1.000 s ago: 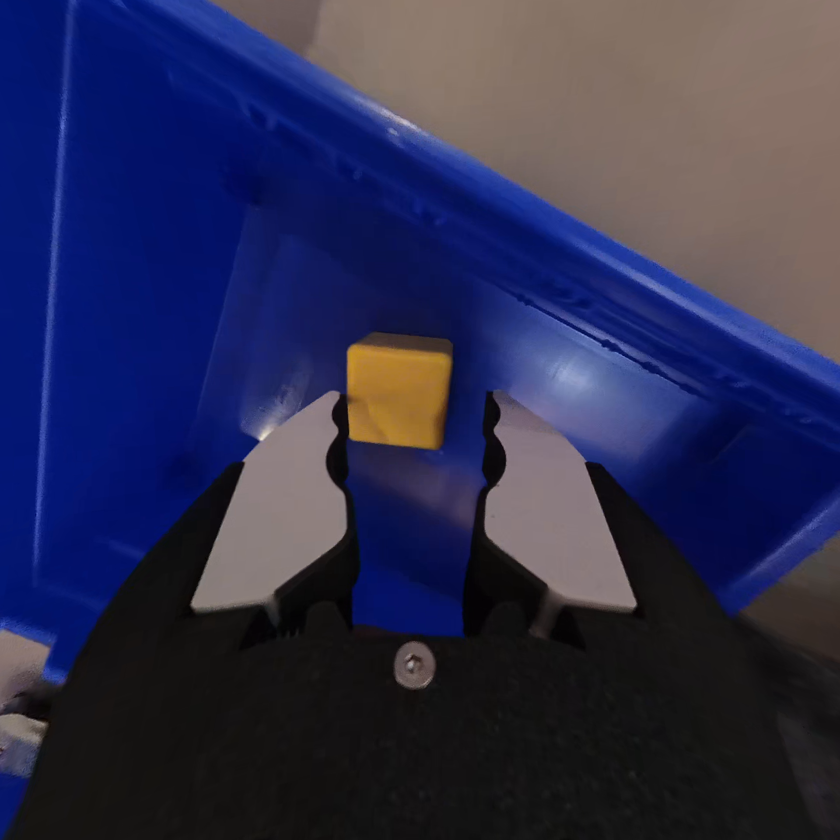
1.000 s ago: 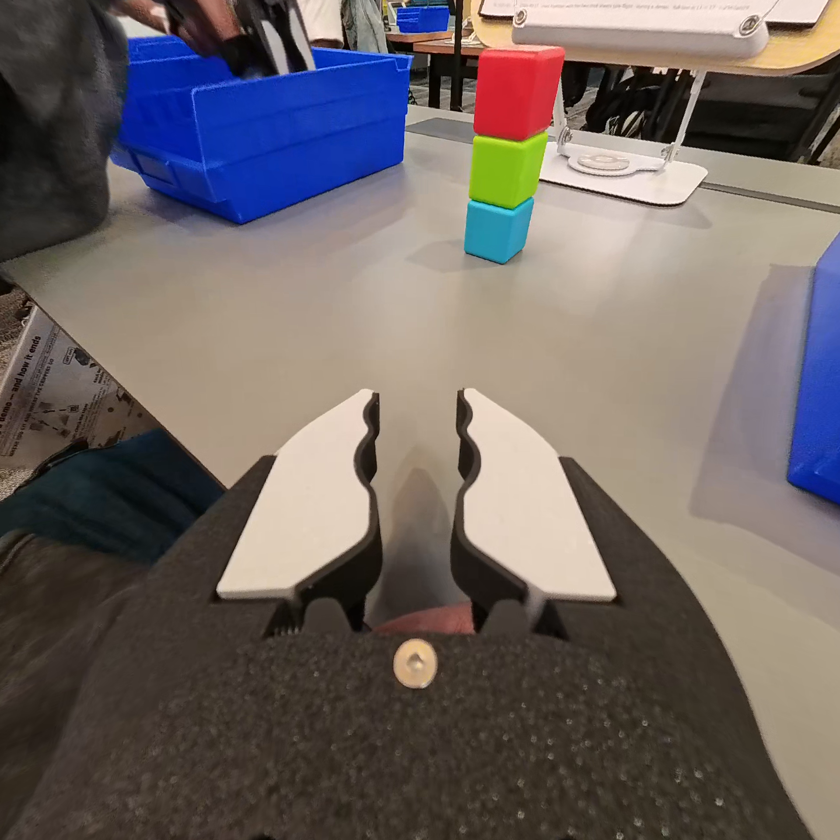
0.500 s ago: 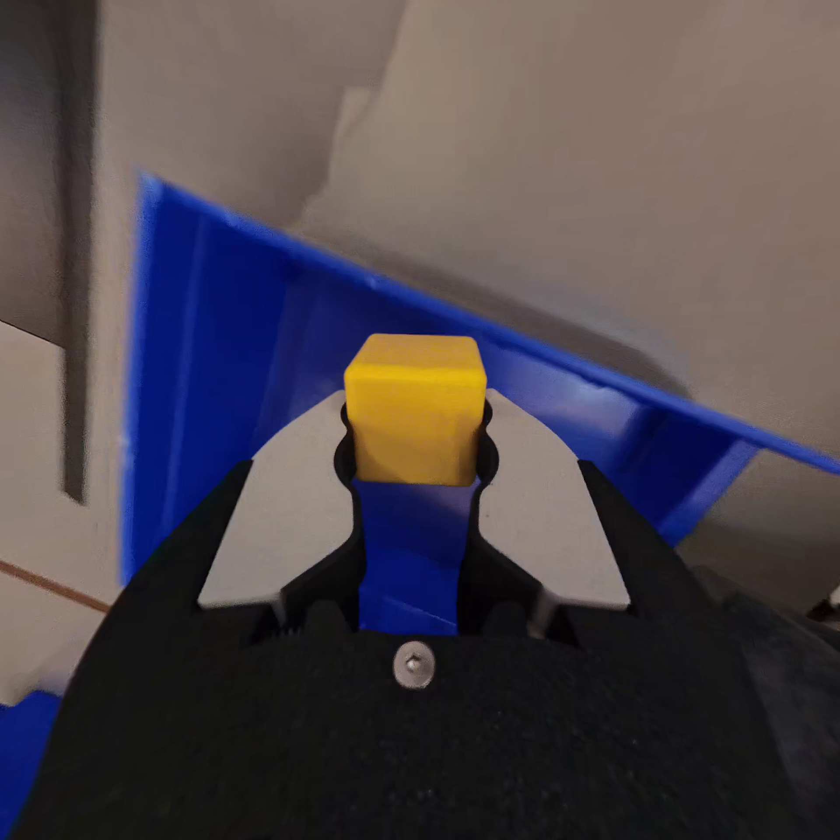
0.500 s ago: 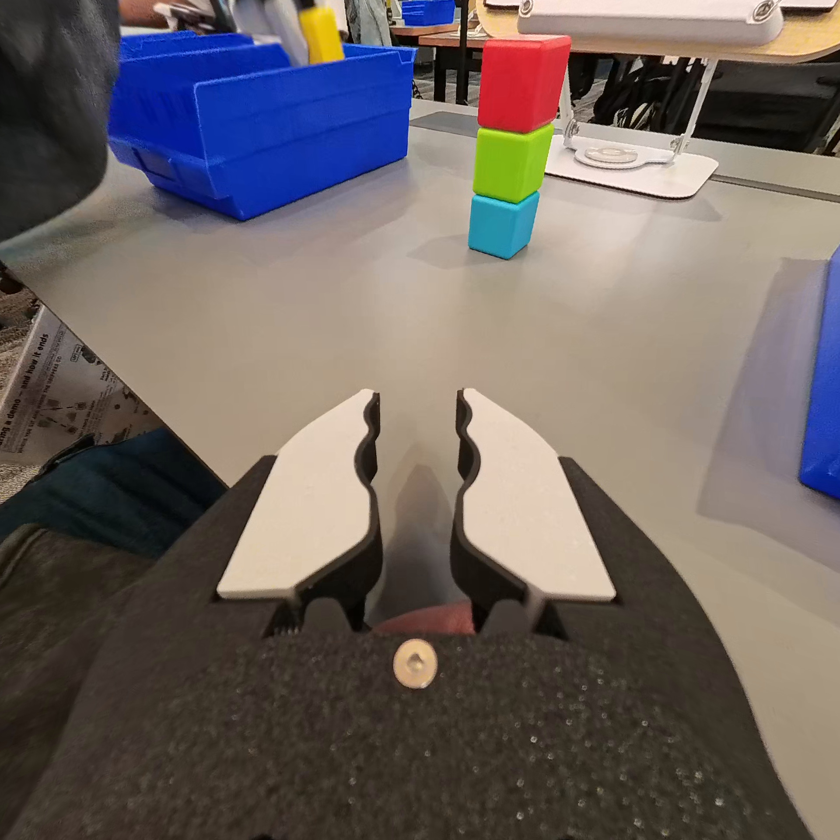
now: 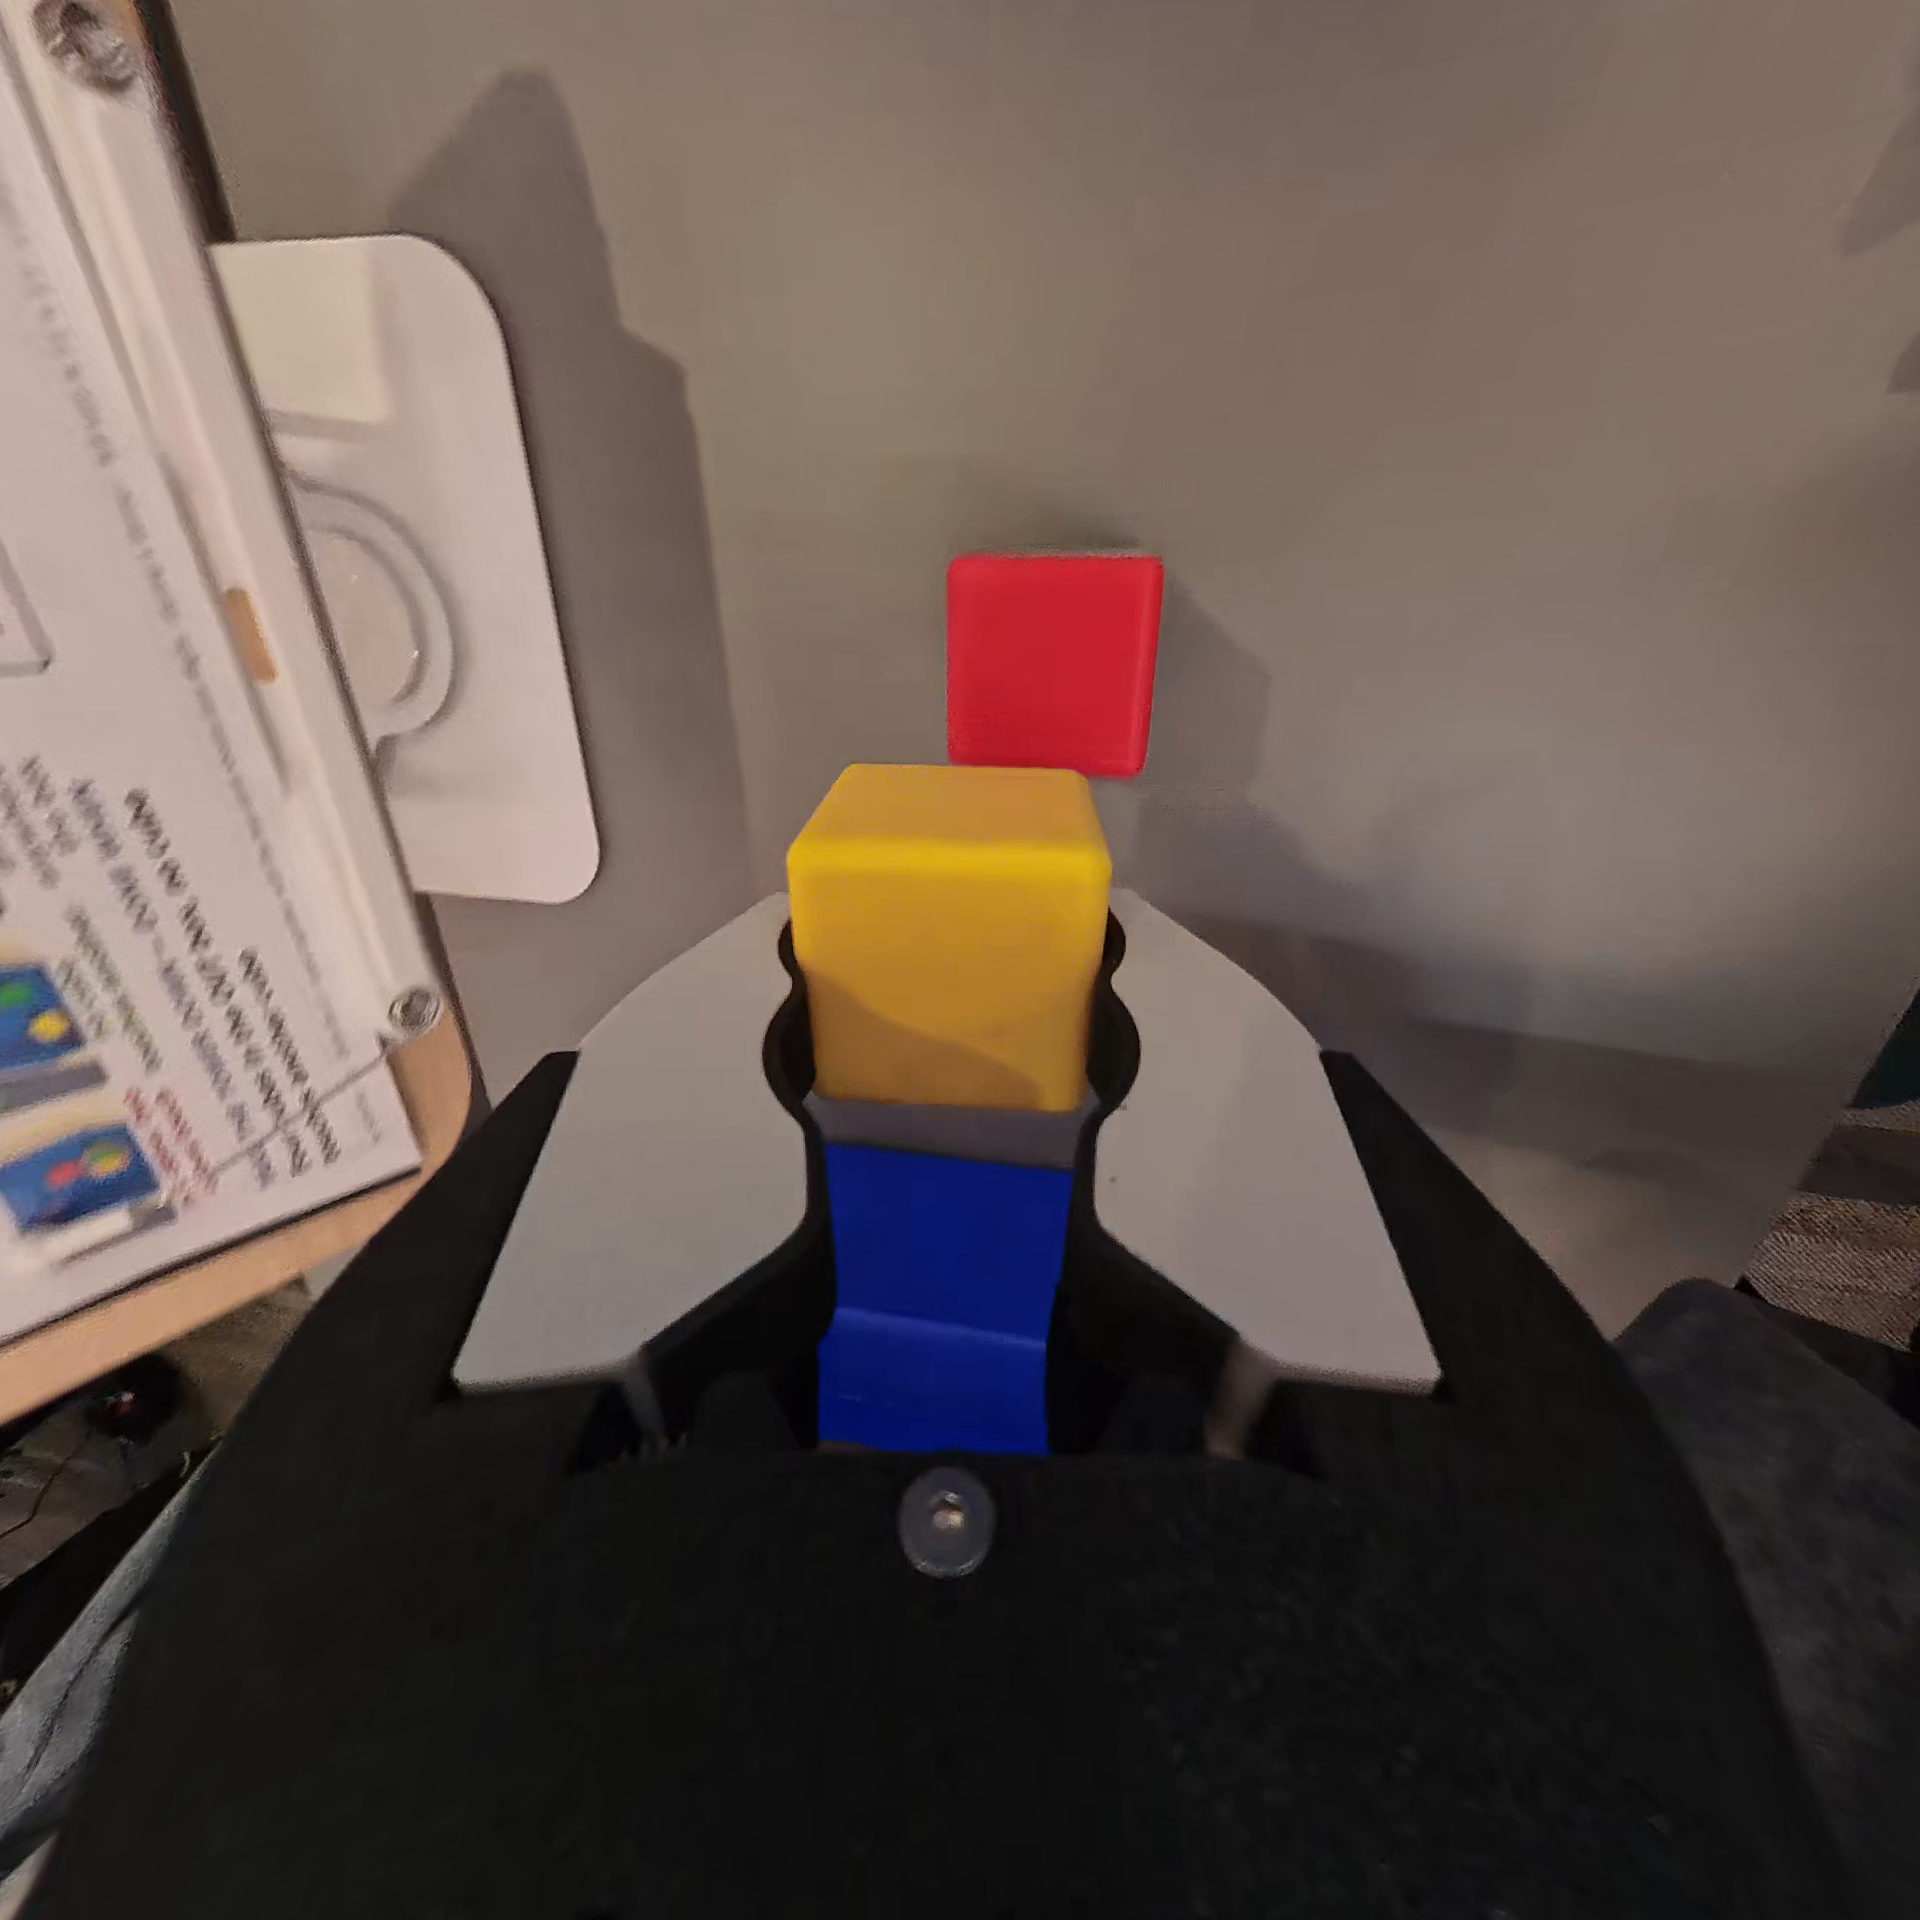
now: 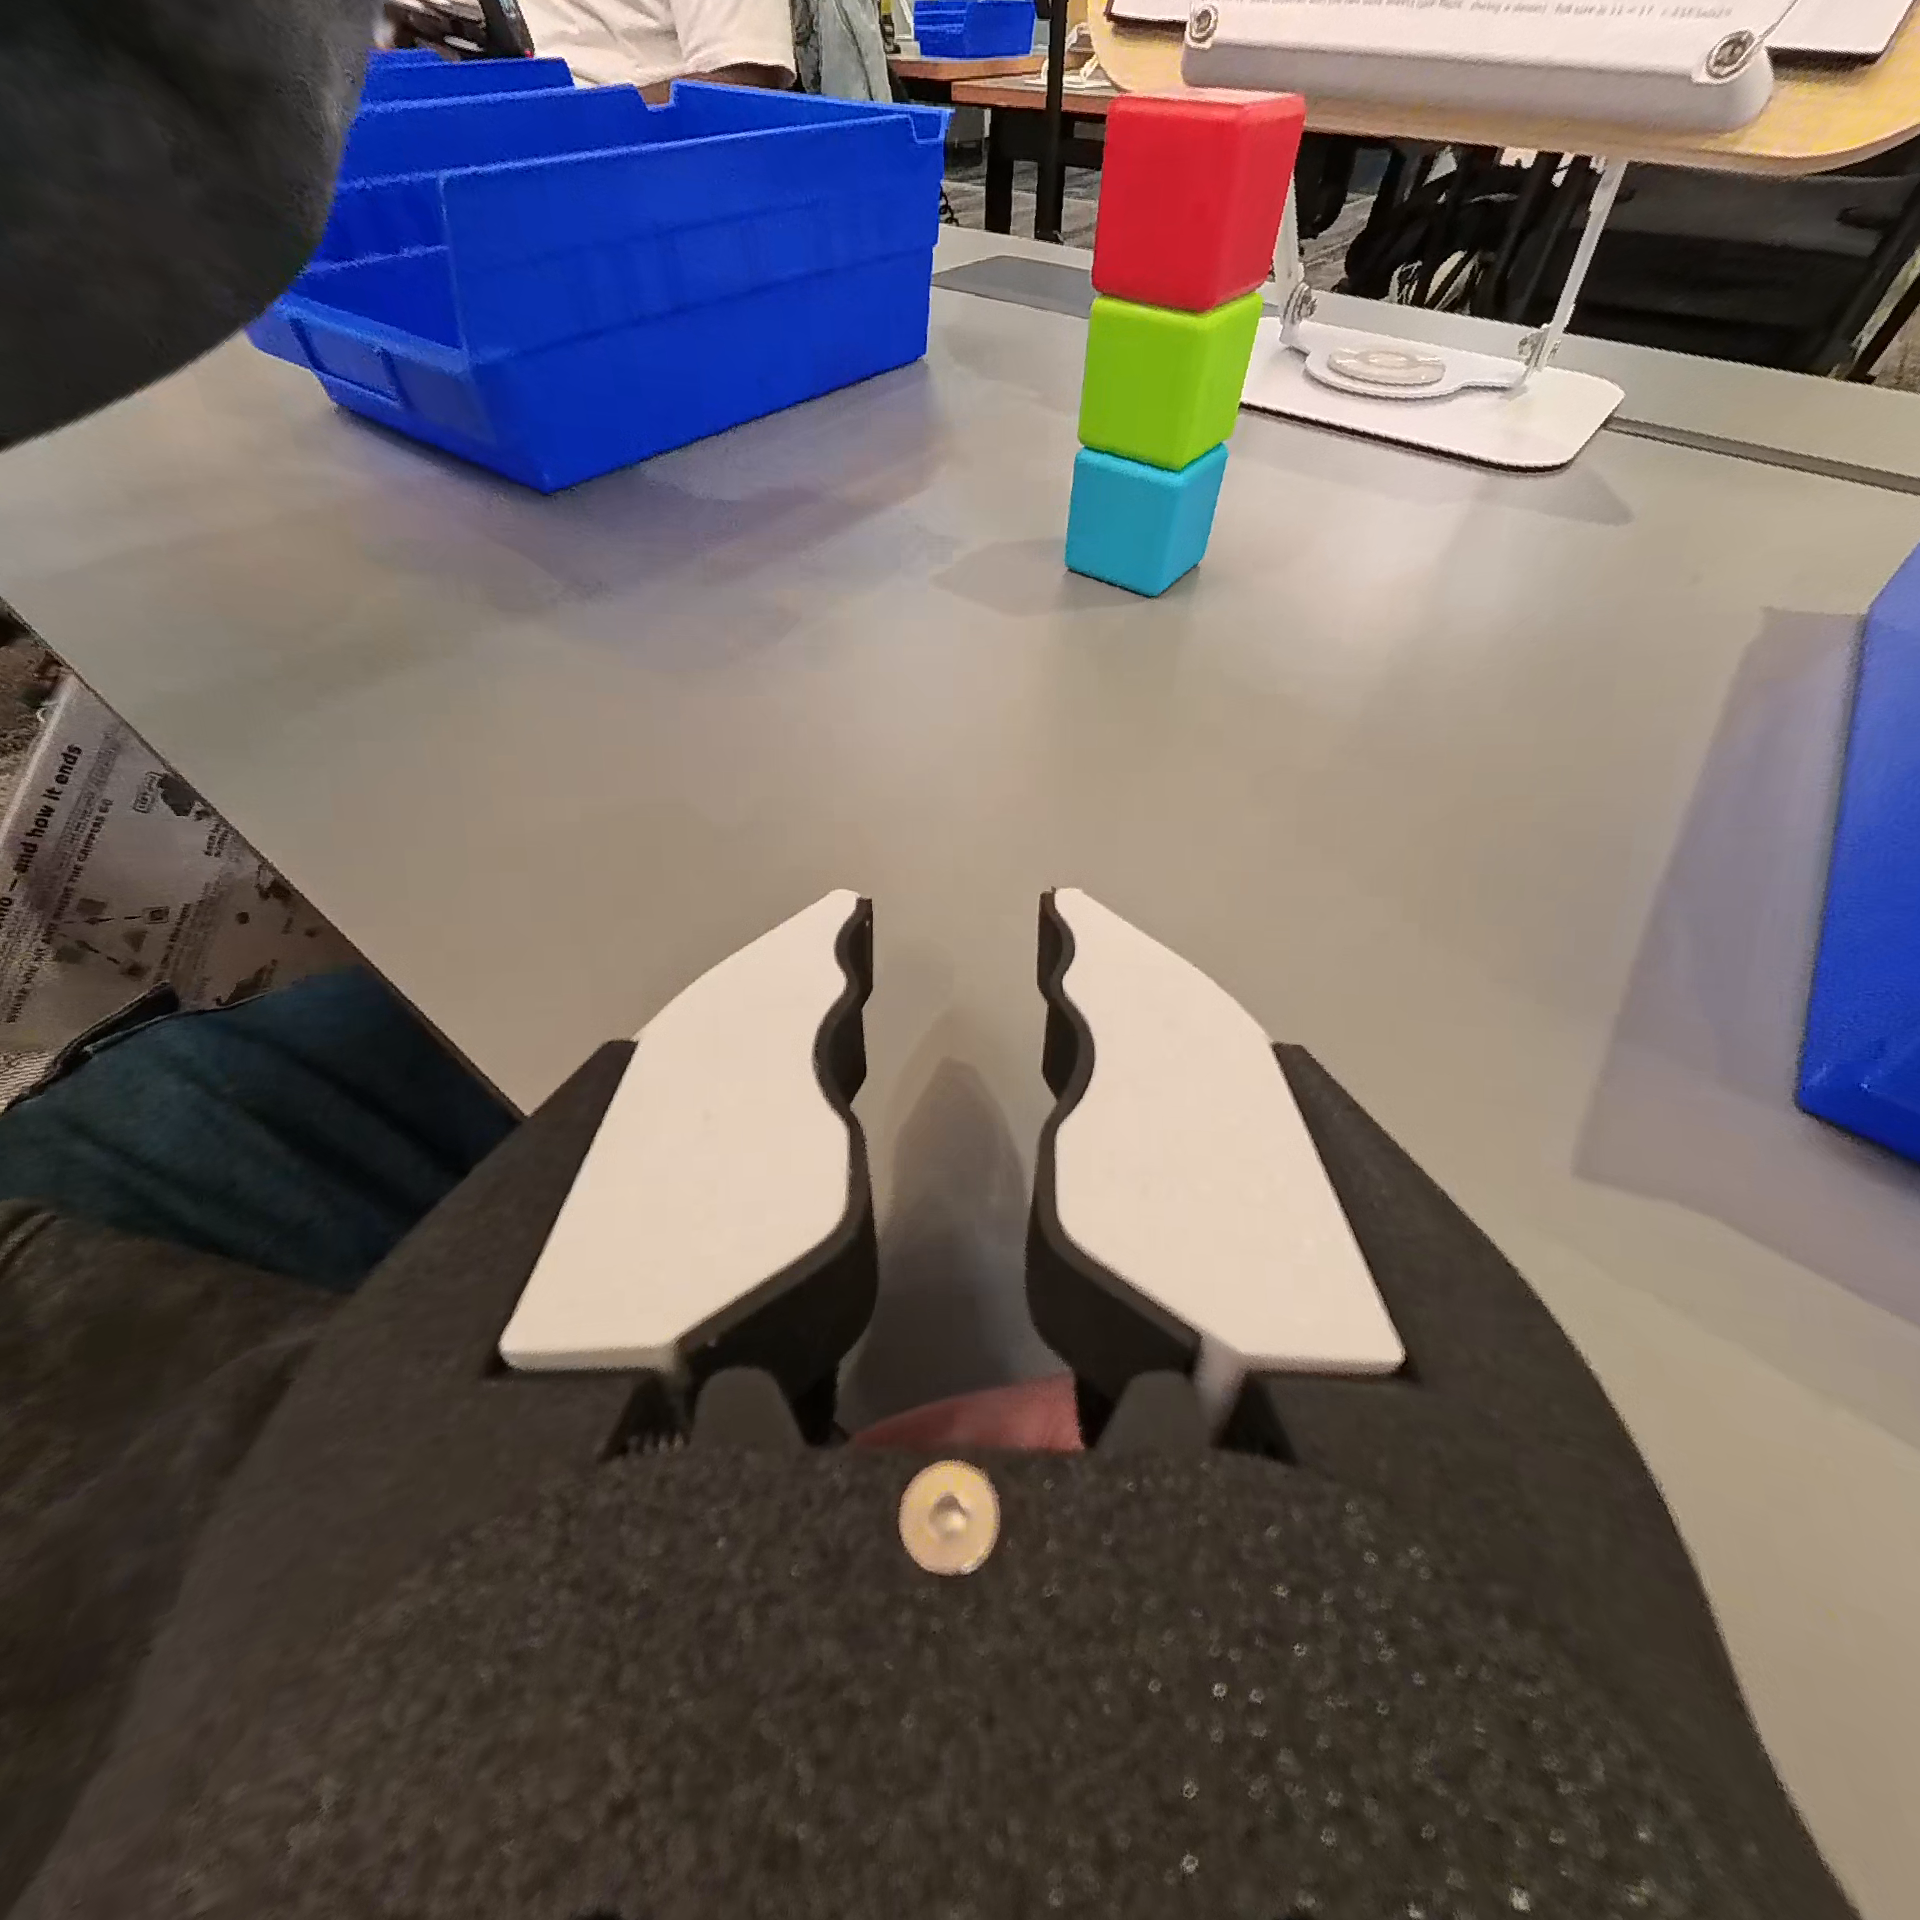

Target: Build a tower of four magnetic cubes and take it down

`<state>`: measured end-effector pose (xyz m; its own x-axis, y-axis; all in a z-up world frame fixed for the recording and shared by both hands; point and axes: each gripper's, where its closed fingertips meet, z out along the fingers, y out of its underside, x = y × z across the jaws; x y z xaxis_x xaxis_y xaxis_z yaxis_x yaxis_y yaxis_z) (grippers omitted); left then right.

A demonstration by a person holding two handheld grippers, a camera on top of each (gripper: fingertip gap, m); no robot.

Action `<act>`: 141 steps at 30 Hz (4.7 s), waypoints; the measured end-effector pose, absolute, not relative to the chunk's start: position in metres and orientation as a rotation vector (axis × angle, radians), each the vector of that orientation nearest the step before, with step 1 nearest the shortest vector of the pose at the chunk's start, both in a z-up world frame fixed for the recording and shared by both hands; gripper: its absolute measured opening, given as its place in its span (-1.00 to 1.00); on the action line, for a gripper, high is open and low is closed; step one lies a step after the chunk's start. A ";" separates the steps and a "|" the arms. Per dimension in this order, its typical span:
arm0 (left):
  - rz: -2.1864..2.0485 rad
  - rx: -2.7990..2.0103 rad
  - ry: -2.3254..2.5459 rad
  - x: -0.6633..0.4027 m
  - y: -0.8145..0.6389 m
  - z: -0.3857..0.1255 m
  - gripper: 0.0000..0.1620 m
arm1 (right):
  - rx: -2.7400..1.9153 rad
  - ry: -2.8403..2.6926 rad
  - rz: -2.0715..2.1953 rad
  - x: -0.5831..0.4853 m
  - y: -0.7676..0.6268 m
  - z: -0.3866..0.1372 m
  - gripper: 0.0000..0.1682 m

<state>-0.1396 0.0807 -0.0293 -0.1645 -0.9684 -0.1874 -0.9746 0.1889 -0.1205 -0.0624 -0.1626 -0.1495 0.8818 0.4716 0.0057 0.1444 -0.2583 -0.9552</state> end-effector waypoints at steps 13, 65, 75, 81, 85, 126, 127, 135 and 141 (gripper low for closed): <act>0.010 -1.938 2.346 -0.105 0.071 -0.064 -0.38 | -1.828 -0.461 0.327 -0.062 -0.162 -0.150 -0.64; -1.136 -1.283 0.977 -0.171 -0.062 -0.047 -0.15 | -1.836 -0.388 0.332 -0.055 -0.158 -0.148 -0.64; -1.092 -1.387 1.038 -0.104 0.070 -0.080 -0.06 | -1.831 -0.360 0.371 -0.050 -0.161 -0.145 -0.64; -1.220 -1.312 1.199 -0.090 0.063 -0.082 -0.04 | -1.832 -0.336 0.402 -0.046 -0.161 -0.145 -0.64; -1.290 -1.310 1.254 -0.082 0.063 -0.084 -0.05 | -1.834 -0.341 0.404 -0.047 -0.161 -0.145 -0.64; -1.389 -1.195 1.420 -0.084 0.043 -0.087 -0.38 | -1.440 -0.809 0.900 -0.117 0.063 -0.054 -0.39; -1.393 -1.200 1.414 -0.084 0.044 -0.087 -0.38 | -1.433 -0.812 0.915 -0.117 0.064 -0.053 -0.39; -1.376 -1.198 1.422 -0.083 0.043 -0.088 -0.38 | -1.400 -0.847 0.947 -0.118 0.062 -0.052 -0.39; -1.360 -1.196 1.445 -0.081 0.041 -0.090 -0.39 | -1.291 -0.792 1.034 -0.116 0.052 -0.020 -0.40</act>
